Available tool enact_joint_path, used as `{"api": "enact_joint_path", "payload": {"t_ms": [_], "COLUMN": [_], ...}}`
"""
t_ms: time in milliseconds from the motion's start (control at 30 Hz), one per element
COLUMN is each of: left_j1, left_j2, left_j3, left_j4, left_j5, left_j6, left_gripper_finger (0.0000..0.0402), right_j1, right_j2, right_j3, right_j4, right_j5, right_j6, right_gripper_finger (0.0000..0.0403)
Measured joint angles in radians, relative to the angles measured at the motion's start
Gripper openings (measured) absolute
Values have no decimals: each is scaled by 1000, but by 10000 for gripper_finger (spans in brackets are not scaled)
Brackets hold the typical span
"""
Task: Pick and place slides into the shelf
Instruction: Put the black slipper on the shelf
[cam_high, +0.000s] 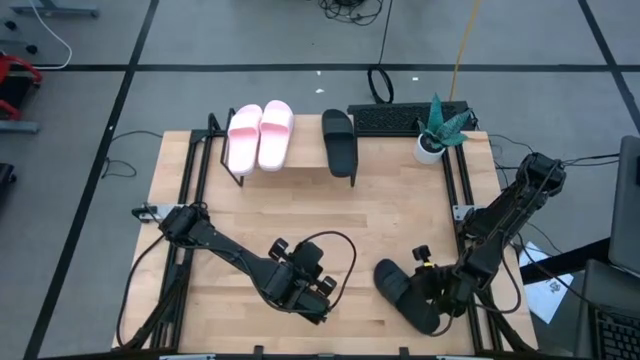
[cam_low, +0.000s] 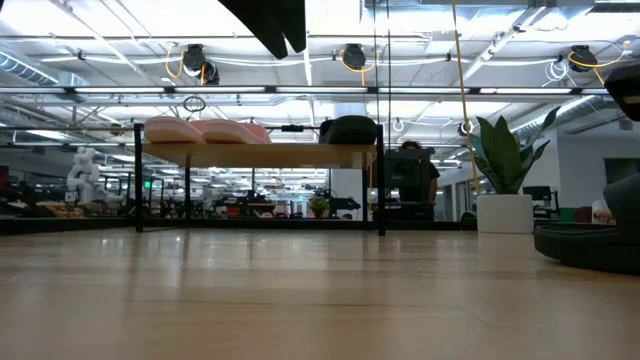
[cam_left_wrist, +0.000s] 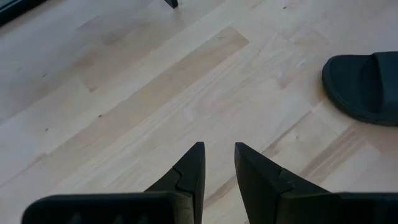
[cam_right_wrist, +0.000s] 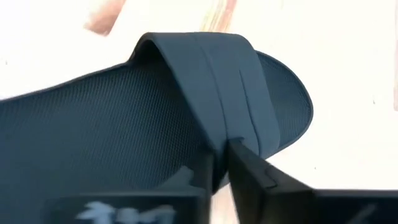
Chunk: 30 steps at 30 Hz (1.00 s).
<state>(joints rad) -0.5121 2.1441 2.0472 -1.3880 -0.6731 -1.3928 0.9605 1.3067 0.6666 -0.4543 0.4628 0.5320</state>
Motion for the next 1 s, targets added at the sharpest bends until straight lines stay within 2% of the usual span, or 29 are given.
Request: {"api": "enact_joint_path", "payload": {"t_ms": [67,200,333,433,600,833,1000], "left_j1": [0,-5,-17,-33,-46,-21,32], "left_j2": [0,0,-14,-46,-128,-258,-370], "left_j3": [0,0,0,-2,-4,-4,-4], "left_j4": [0,-15,-119,-188,-184,-183,-183], "left_j5": [0,0,0,-4,-98,-228,-325], "left_j6": [-8,-42,-134,-205,-162,57,274], "left_gripper_finger": [85,85,85,85,85,85,85], "right_j1": [-4,-4,-4,-4,-42,-189,-340], "right_j2": [0,0,-1,-3,-5,-5,-5], "right_j3": [0,2,45,118,275,470,550], "right_j4": [9,23,22,-3,-35,-50,-7], "right_j5": [0,7,17,67,220,343,352], "right_j6": [13,63,69,22,-121,-284,-369], "right_gripper_finger": [9,7,4,3,2,1,1]}}
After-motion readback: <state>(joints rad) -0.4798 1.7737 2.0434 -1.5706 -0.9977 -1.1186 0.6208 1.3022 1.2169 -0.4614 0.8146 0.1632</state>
